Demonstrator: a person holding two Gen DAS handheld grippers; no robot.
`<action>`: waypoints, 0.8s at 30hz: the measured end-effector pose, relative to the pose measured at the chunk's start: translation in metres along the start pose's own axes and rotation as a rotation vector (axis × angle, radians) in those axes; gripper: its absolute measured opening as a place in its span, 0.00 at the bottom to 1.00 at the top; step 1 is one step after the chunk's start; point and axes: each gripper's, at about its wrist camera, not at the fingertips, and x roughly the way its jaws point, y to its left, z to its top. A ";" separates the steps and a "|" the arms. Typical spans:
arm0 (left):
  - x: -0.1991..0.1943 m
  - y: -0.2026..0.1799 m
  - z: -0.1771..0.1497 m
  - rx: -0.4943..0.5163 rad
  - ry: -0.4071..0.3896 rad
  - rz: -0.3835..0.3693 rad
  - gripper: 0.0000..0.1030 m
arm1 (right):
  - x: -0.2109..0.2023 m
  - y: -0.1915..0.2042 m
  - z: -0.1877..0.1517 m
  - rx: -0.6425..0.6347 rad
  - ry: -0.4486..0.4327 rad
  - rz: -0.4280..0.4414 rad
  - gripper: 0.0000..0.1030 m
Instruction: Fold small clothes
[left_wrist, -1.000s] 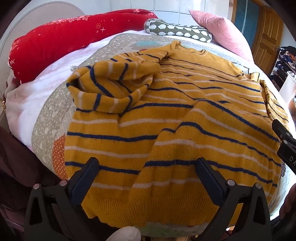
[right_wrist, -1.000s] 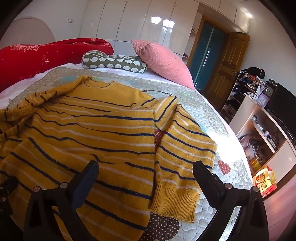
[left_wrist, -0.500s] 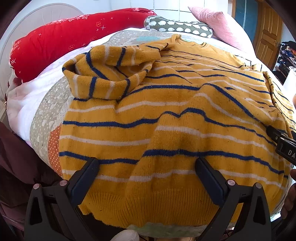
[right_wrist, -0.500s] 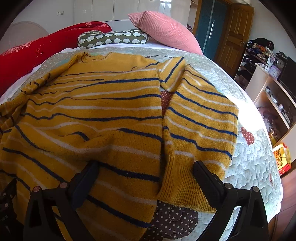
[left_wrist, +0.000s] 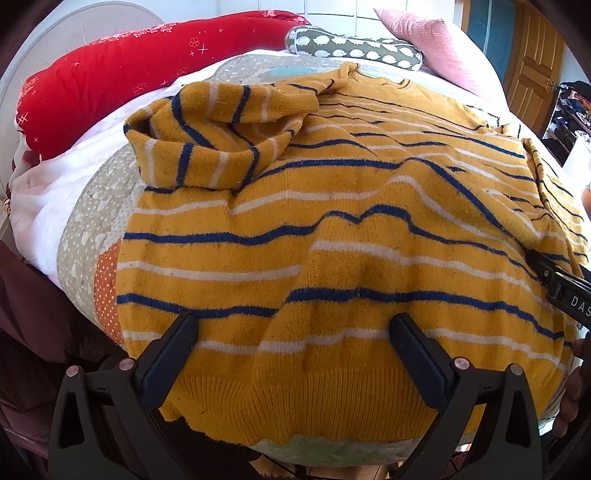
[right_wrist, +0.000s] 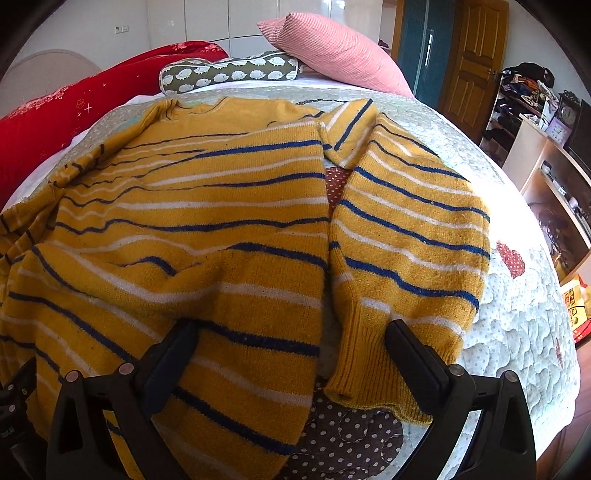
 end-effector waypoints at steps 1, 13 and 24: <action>0.000 0.000 0.000 -0.001 0.000 -0.001 1.00 | 0.000 0.001 0.001 -0.003 0.005 -0.003 0.99; -0.025 0.014 -0.006 -0.029 -0.011 -0.094 1.00 | -0.005 -0.006 0.002 -0.003 0.008 0.030 0.99; -0.086 0.077 -0.006 -0.136 -0.218 -0.048 1.00 | -0.092 0.027 0.026 -0.097 -0.172 0.084 0.83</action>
